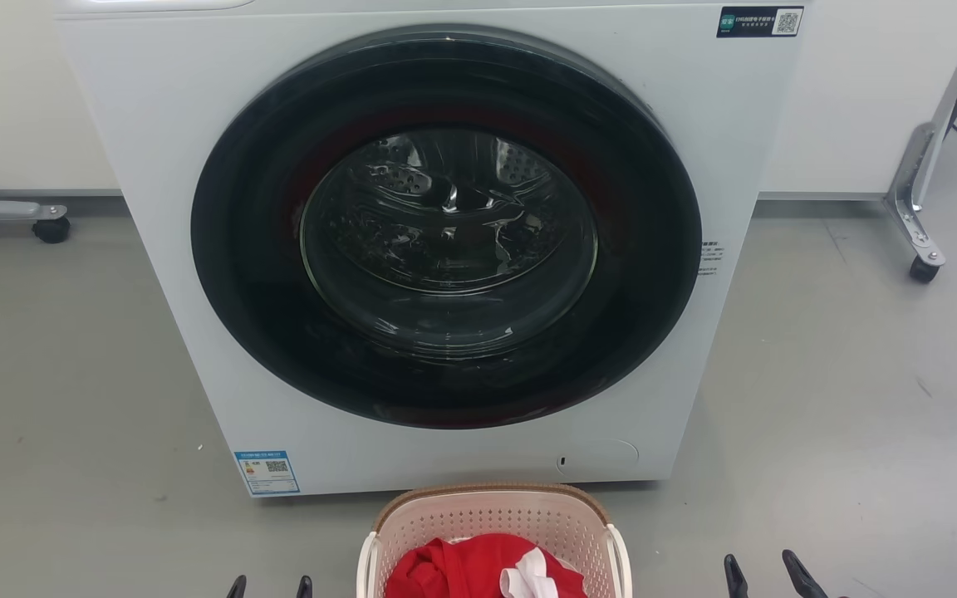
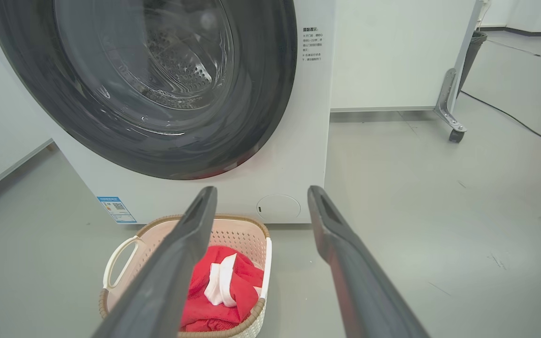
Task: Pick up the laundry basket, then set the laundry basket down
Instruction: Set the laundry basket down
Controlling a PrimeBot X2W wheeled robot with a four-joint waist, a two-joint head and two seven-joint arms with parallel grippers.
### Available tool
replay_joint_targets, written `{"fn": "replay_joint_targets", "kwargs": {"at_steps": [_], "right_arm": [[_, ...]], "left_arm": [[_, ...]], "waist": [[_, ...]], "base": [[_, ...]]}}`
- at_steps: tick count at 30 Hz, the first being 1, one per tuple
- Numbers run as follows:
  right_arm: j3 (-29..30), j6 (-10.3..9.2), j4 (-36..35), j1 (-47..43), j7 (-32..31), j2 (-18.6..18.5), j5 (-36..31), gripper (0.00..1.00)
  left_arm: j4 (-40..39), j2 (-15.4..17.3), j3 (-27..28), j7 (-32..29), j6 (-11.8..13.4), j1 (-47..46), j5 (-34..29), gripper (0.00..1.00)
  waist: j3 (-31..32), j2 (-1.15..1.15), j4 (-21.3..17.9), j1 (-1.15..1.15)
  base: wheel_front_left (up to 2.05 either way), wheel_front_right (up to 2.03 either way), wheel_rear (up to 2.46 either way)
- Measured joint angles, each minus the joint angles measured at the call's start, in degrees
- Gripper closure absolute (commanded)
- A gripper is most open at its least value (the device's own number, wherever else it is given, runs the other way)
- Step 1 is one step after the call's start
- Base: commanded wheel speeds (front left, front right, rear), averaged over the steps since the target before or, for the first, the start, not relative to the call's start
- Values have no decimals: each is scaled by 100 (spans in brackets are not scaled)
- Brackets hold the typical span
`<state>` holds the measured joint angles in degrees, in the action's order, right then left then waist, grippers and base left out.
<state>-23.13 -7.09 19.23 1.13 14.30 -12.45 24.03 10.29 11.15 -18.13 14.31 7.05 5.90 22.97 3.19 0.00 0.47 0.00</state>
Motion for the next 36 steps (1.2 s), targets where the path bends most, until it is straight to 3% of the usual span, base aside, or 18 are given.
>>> {"fn": "replay_joint_targets", "kwargs": {"at_steps": [17, 36], "right_arm": [[539, -4, -512, -328, 0, 71, -554, 0], [749, -4, -710, -537, -1, 261, -847, 0]], "left_arm": [[-366, -177, 536, 0, 7, 313, -278, 0], [-500, -322, 691, -68, 8, 404, -509, 0]], "waist": [[-49, 0, -21, 0], [-48, 0, -16, 0]], "base": [[0, 0, 0], [0, 0, 0]]}}
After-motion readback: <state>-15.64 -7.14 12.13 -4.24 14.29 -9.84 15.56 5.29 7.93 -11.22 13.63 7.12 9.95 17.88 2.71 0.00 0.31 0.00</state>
